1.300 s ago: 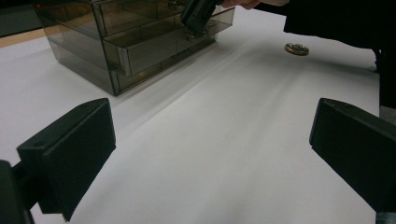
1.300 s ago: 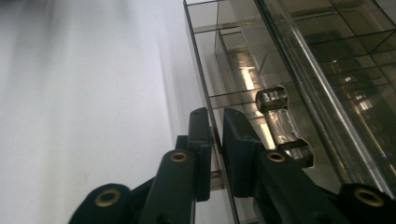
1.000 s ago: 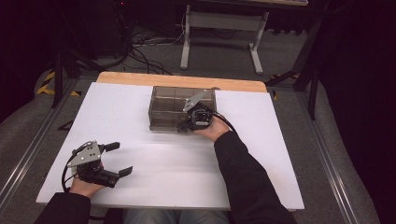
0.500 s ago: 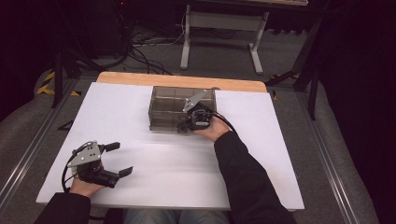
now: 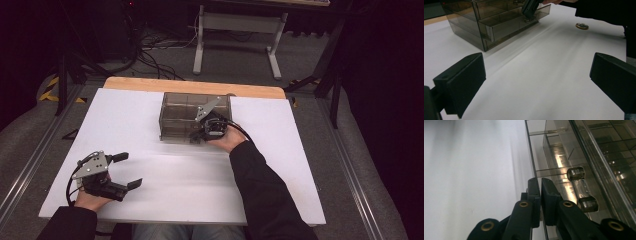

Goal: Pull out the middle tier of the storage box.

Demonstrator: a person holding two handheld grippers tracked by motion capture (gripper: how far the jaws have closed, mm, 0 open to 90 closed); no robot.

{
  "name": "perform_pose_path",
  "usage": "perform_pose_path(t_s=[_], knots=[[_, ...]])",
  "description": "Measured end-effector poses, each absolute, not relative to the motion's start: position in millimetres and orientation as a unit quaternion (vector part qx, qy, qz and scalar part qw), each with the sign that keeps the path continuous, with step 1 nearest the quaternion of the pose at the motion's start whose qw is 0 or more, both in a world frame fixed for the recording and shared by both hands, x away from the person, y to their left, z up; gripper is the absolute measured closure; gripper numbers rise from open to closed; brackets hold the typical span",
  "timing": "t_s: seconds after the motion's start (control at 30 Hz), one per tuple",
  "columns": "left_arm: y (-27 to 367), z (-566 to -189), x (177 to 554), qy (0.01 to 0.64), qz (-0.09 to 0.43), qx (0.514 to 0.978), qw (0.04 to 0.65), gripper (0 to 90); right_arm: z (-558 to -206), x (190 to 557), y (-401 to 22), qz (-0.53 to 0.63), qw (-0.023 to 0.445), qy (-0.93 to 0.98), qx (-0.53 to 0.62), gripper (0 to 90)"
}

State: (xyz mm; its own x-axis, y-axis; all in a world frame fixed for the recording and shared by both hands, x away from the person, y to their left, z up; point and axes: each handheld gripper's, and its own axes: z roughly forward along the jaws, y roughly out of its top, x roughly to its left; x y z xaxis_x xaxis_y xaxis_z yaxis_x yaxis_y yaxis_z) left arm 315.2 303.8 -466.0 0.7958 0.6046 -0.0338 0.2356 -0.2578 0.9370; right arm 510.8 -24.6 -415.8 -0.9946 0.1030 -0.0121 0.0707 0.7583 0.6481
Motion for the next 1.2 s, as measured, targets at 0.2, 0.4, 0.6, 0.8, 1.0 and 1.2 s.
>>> perform_pose_path(t_s=[0.2,0.4,0.6,0.8,1.0,1.2], knots=[[304,-466,315,0.271,0.169,0.776,0.544,1.0,-415,509,-24,0.342,0.022,0.939,0.043,86.3],[304,-466,315,0.271,0.169,0.775,0.545,1.1,-415,506,-23,0.339,0.022,0.94,0.041,86.5],[303,-466,315,0.271,0.169,0.775,0.545,1.1,-416,502,-23,0.34,0.016,0.94,0.038,86.8],[303,-466,315,0.271,0.169,0.775,0.545,1.0,-418,496,-23,0.34,0.013,0.94,0.033,87.0],[303,-466,315,0.271,0.169,0.775,0.545,1.1,-418,492,-23,0.339,0.01,0.94,0.032,87.2],[303,-466,315,0.271,0.169,0.775,0.545,1.0,-418,489,-22,0.334,0.006,0.942,0.027,87.4]])
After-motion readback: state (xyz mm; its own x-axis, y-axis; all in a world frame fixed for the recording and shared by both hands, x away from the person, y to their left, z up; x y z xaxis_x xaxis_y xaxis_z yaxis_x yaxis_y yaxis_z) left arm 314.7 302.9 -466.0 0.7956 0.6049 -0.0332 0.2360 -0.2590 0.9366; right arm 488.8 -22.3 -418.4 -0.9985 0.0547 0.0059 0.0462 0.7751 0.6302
